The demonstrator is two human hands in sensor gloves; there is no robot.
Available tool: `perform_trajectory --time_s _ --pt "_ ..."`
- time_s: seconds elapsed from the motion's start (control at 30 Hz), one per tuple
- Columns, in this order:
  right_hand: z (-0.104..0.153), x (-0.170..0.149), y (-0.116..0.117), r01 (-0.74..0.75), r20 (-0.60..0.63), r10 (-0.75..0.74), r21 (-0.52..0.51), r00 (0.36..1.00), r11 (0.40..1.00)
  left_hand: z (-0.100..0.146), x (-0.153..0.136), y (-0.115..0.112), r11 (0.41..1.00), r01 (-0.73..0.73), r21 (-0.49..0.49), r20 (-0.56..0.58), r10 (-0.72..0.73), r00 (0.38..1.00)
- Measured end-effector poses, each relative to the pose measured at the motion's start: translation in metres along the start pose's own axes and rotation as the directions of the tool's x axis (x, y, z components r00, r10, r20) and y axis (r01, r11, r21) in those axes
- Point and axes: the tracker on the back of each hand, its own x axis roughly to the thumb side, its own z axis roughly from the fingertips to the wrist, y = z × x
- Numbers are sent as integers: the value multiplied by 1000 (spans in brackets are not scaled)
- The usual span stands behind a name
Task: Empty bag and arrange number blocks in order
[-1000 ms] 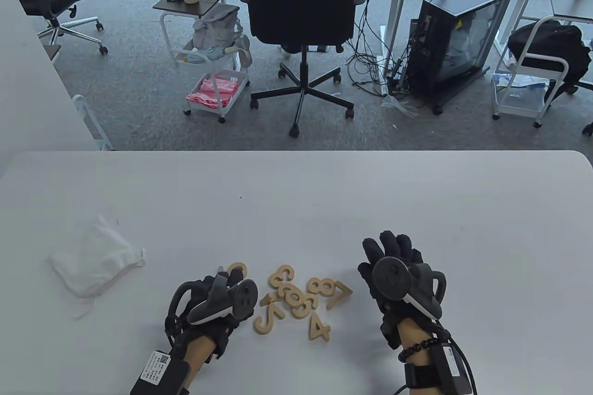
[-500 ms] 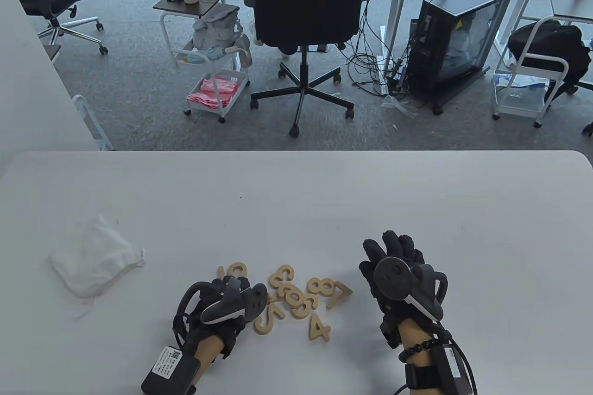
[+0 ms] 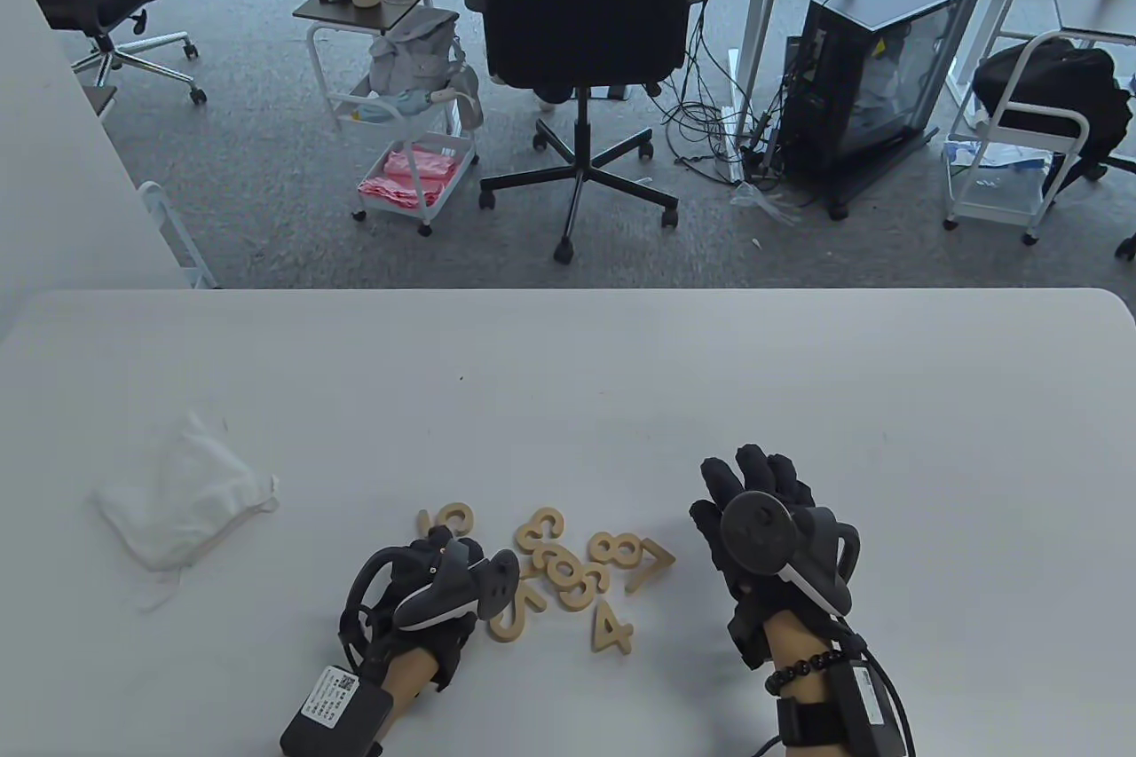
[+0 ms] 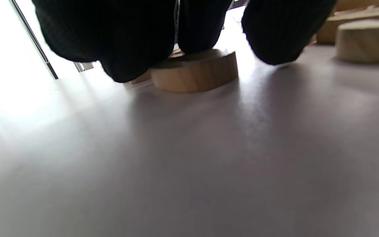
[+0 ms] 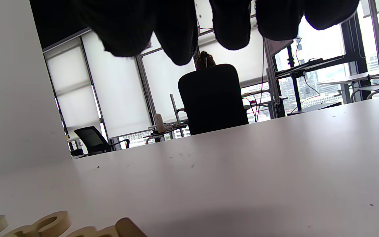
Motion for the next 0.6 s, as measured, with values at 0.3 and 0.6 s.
perform_trajectory --time_s 0.3,0.6 --pt "0 -1 -1 6 -5 -6 9 1000 1000 -1 -4 0 1000 4 -26 48 -3 999" --pt "0 -1 -1 8 -11 -8 19 1000 1000 -1 -7 1 997 17 -71 115 -9 993"
